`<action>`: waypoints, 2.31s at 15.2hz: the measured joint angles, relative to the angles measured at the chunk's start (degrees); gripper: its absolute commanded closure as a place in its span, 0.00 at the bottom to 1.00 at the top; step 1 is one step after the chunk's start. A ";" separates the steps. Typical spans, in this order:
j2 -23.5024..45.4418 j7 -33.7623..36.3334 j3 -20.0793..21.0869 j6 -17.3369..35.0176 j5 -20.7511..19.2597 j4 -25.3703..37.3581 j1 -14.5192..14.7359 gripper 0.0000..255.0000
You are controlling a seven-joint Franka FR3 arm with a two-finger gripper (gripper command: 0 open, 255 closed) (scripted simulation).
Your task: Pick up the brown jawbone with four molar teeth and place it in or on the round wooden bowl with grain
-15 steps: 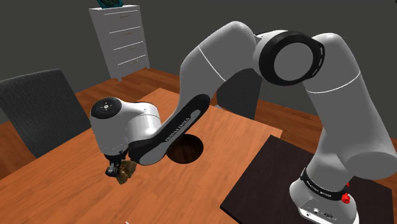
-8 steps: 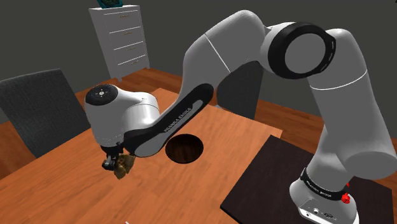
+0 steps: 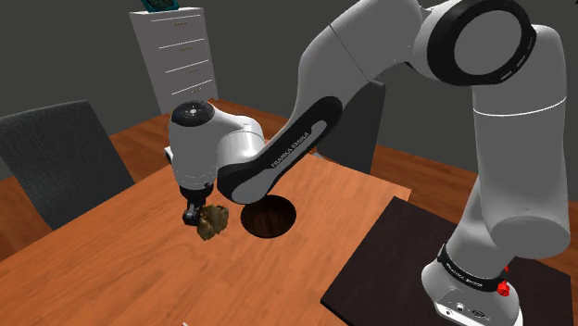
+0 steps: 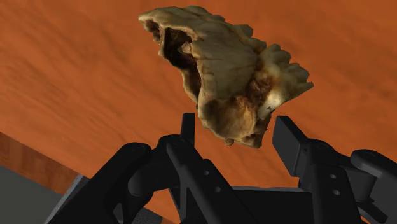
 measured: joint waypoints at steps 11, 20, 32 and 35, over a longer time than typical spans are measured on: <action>-15.07 -15.52 0.57 9.33 9.29 -19.85 -13.11 1.00; -10.59 -10.25 -2.40 14.89 2.26 -21.50 -11.88 1.00; -4.44 -2.22 -7.05 20.20 -6.85 -20.12 -7.64 1.00; -4.51 -2.33 -6.98 20.25 -6.85 -20.38 -7.78 1.00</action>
